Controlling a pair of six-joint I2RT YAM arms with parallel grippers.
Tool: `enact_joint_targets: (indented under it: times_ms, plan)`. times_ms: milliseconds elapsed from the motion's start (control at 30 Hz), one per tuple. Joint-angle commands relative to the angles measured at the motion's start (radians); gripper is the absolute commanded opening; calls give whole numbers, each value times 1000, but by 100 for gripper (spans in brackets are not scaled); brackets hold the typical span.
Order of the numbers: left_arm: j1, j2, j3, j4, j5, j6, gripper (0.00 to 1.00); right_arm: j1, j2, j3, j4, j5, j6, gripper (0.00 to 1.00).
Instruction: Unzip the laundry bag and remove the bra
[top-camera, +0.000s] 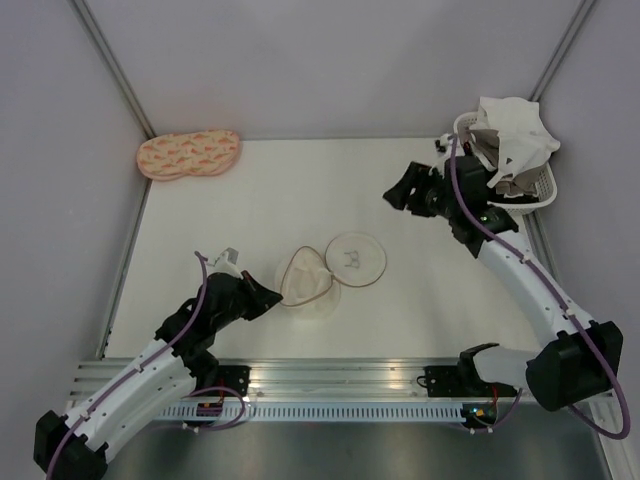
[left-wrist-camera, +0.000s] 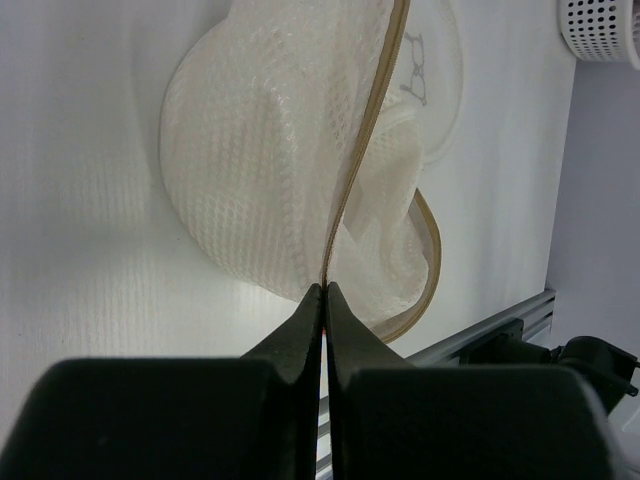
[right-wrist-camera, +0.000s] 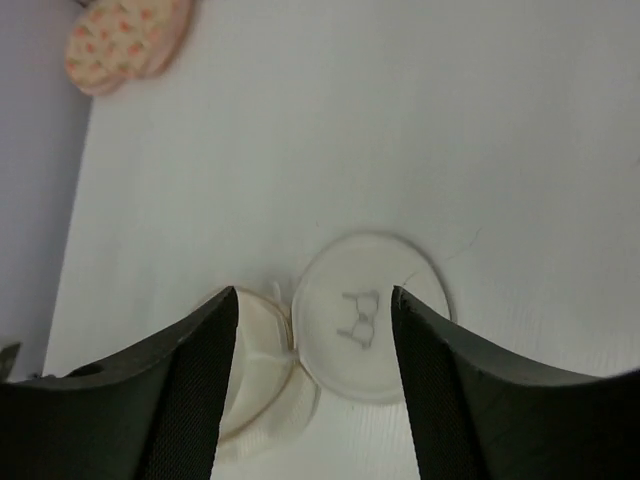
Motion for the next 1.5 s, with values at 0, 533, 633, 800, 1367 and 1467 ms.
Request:
enact_joint_targets:
  times_ms: [0, 533, 633, 800, 1367, 1467]
  plan:
    - [5, -18, -1, 44, 20, -14, 2, 110, -58, -111, -92, 203, -4, 66]
    - [5, -46, -17, 36, 22, -39, 2, 444, 149, -375, -113, 563, 228, 42]
    - [5, -43, -19, 36, 22, -40, 2, 448, 208, -381, -87, 552, 233, 48]
    - [5, -37, -22, 42, 22, -45, 2, 456, 265, -363, -47, 555, 233, 50]
    - [5, -46, -42, 50, 48, -60, 2, 459, 261, -361, 125, 455, 273, 46]
    - [5, -45, -45, 58, 48, -62, 2, 459, 229, -349, 95, 466, 263, 47]
